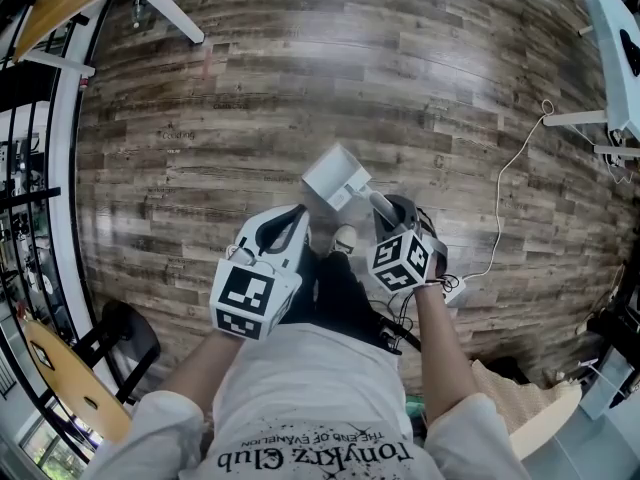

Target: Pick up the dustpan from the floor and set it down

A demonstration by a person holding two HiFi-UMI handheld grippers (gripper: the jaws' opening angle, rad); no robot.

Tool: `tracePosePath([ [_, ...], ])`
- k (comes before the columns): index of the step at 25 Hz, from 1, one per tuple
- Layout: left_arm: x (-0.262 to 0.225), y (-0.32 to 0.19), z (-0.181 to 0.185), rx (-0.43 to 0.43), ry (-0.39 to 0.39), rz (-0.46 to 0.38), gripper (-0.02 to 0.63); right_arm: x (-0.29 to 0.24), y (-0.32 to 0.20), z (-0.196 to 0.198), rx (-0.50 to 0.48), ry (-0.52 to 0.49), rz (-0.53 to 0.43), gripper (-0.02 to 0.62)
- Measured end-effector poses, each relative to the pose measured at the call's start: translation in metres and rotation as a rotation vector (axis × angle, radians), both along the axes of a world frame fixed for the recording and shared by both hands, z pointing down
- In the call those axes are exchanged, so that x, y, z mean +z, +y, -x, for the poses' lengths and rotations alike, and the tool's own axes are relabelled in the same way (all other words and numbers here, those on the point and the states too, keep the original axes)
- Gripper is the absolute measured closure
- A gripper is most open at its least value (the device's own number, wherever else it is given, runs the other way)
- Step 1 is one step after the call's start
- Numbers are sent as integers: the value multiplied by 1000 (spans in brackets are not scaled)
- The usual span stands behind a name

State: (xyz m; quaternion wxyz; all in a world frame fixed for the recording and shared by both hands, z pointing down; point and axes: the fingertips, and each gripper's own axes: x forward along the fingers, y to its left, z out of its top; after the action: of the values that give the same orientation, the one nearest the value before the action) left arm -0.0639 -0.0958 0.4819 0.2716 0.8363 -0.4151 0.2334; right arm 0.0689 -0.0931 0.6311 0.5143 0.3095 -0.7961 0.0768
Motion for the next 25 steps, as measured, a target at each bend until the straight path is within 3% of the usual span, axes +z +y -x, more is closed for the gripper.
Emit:
tracePosePath([
  [16, -1, 2, -5, 22, 1, 0, 583, 7, 12, -9, 17, 18, 28, 506],
  [25, -4, 5, -5, 21, 0, -12, 583, 9, 21, -8, 18, 3, 75, 422],
])
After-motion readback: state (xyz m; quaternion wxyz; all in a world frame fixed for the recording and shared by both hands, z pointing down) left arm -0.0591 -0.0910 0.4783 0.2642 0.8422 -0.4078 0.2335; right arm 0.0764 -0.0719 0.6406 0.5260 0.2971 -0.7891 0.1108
